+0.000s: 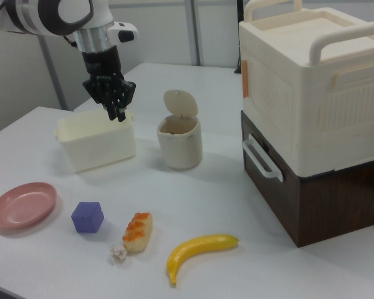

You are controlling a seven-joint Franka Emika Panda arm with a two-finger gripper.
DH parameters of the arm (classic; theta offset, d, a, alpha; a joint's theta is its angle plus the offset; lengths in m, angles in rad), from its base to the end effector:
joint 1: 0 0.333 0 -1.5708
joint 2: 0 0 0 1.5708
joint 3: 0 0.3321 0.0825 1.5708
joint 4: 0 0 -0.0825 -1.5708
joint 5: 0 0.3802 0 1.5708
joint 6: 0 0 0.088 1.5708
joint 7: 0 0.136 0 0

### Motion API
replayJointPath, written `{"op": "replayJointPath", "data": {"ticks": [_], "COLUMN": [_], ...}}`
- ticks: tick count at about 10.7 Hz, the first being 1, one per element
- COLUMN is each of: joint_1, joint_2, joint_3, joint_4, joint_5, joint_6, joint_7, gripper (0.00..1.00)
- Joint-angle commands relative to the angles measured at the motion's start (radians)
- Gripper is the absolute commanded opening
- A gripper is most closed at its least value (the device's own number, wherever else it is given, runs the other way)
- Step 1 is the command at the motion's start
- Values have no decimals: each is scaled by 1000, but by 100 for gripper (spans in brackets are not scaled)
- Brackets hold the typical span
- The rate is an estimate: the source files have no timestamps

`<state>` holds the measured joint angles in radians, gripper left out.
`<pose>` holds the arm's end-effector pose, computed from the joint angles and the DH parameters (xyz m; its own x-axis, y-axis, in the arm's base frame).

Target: Open the trash can

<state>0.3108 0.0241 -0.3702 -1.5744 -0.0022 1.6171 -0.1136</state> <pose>0.5620 -0.0313 0.6015 0.9983 0.0546 0.0189 0.0543 -0.9984 0.0131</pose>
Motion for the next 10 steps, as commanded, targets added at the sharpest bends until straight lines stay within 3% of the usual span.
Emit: {"op": "replayJointPath", "data": {"ticks": [1, 2, 10], "joint_1": [24, 24, 31], "joint_2": [-19, -19, -47], "joint_3": [-24, -24, -24], "joint_4": [-16, -18, -19], "joint_5": [15, 13, 16], "joint_6": [-9, -17, -36], "joint_7": [0, -4, 6], "gripper": [82, 100, 100]}}
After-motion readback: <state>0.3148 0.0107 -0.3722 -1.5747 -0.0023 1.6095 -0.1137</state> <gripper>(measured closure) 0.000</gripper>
